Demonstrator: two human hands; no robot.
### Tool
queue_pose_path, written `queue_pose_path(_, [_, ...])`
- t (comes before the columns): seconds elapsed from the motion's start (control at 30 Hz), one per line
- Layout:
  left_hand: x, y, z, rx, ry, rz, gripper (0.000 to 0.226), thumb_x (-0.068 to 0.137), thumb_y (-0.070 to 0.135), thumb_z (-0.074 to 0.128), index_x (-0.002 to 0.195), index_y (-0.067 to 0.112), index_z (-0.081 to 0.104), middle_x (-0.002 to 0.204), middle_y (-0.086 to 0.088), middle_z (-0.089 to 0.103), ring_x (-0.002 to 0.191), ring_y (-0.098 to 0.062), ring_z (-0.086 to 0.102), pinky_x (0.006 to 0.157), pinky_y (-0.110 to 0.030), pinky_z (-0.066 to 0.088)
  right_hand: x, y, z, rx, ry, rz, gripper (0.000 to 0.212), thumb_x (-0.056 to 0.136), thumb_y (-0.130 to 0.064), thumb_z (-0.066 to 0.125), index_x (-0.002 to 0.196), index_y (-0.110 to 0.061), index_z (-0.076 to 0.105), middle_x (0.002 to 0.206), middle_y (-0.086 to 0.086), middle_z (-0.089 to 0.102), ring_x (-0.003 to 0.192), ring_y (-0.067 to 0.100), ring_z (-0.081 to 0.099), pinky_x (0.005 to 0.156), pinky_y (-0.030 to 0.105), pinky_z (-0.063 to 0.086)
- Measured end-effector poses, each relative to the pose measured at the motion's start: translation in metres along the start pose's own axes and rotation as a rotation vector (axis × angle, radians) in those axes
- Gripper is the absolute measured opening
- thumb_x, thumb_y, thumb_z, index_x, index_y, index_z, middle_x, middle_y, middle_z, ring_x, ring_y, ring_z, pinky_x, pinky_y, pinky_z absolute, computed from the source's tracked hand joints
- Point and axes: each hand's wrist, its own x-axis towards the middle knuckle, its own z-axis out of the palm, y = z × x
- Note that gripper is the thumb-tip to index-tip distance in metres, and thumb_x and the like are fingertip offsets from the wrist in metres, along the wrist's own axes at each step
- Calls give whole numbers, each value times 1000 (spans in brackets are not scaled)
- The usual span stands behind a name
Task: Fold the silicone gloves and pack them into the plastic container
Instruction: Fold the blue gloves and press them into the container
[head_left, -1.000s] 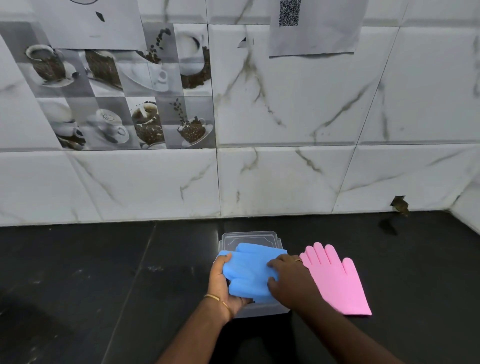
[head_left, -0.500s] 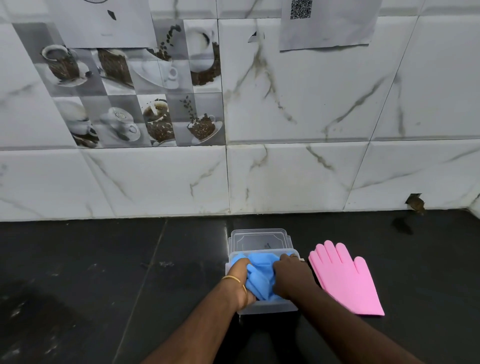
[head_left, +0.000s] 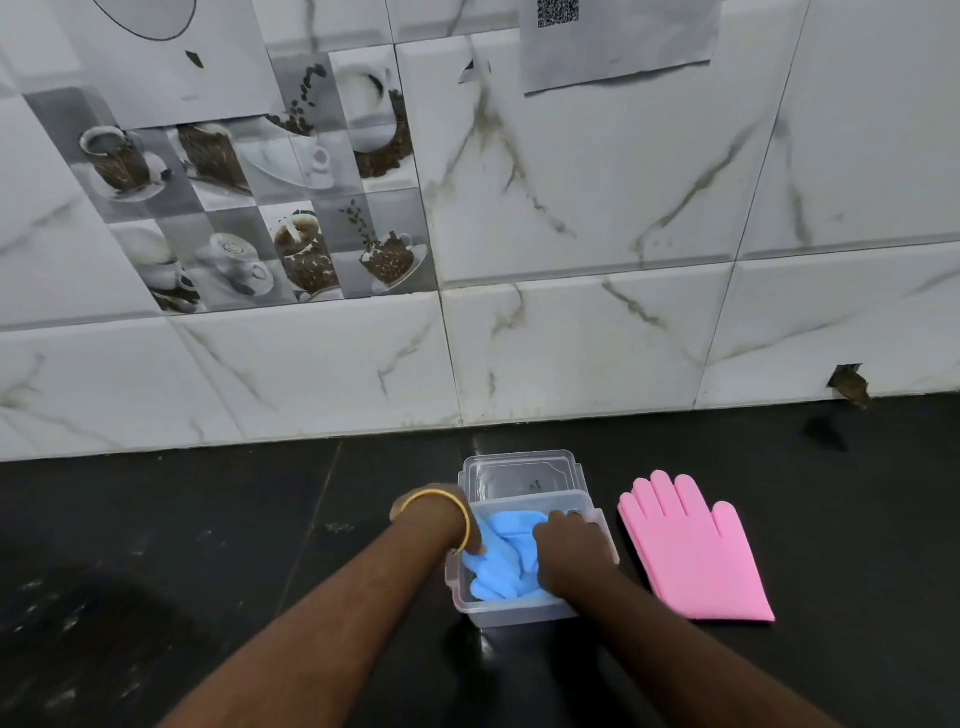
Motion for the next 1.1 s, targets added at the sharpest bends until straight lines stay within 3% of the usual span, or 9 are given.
queue_pose_path(0.07, [-2, 6, -4, 243, 319, 155, 43, 79, 30, 70, 118, 15, 63, 119, -7, 67, 105, -27, 66, 86, -38, 53, 1, -1, -1, 17, -1, -6, 33, 92, -18, 52, 124, -15, 56, 128, 8, 54, 121, 27, 52, 96, 37, 45])
queue_pose_path(0.1, [-2, 11, -2, 241, 371, 256, 38, 80, 25, 69, 116, 17, 63, 120, -7, 65, 107, -28, 64, 87, -39, 53, 3, -1, -3, 23, -2, -12, 32, 92, -18, 52, 123, -15, 56, 127, 8, 55, 120, 27, 53, 96, 37, 45])
queue_pose_path(0.2, [6, 28, 19, 302, 273, 426, 34, 80, 14, 67, 114, 15, 65, 121, -11, 64, 110, -31, 62, 92, -40, 52, 10, 5, -11, 43, -44, -42, 33, 92, -16, 54, 125, -13, 56, 130, 9, 56, 121, 28, 56, 96, 37, 48])
queue_pose_path(0.4, [32, 32, 52, 421, 177, 369, 40, 85, 16, 64, 124, 7, 60, 126, -15, 62, 116, -34, 59, 98, -45, 49, 24, 15, -23, -67, -245, -115, 64, 78, -5, 76, 136, -16, 52, 139, 11, 48, 124, 33, 54, 97, 44, 47])
queue_pose_path(0.6, [50, 38, 70, 294, 98, 347, 47, 95, 22, 54, 139, 9, 46, 142, -13, 51, 131, -30, 48, 112, -42, 36, 23, 14, -9, -19, -151, -153, 39, 90, -11, 58, 128, -15, 52, 132, 14, 49, 118, 37, 55, 96, 42, 46])
queue_pose_path(0.87, [62, 38, 74, 206, 35, 346, 82, 79, 29, 71, 148, 17, 28, 147, -12, 43, 133, -31, 45, 113, -41, 36, 20, 6, 5, 29, -105, -114, 40, 95, -13, 49, 135, -16, 46, 133, 15, 47, 120, 36, 53, 98, 45, 43])
queue_pose_path(1.1, [57, 34, 74, 225, 66, 367, 76, 81, 27, 70, 146, 14, 31, 145, -15, 45, 131, -32, 46, 111, -41, 37, 16, 2, 6, 53, -105, -66, 37, 99, -18, 44, 136, -16, 45, 135, 15, 47, 124, 36, 50, 101, 45, 41])
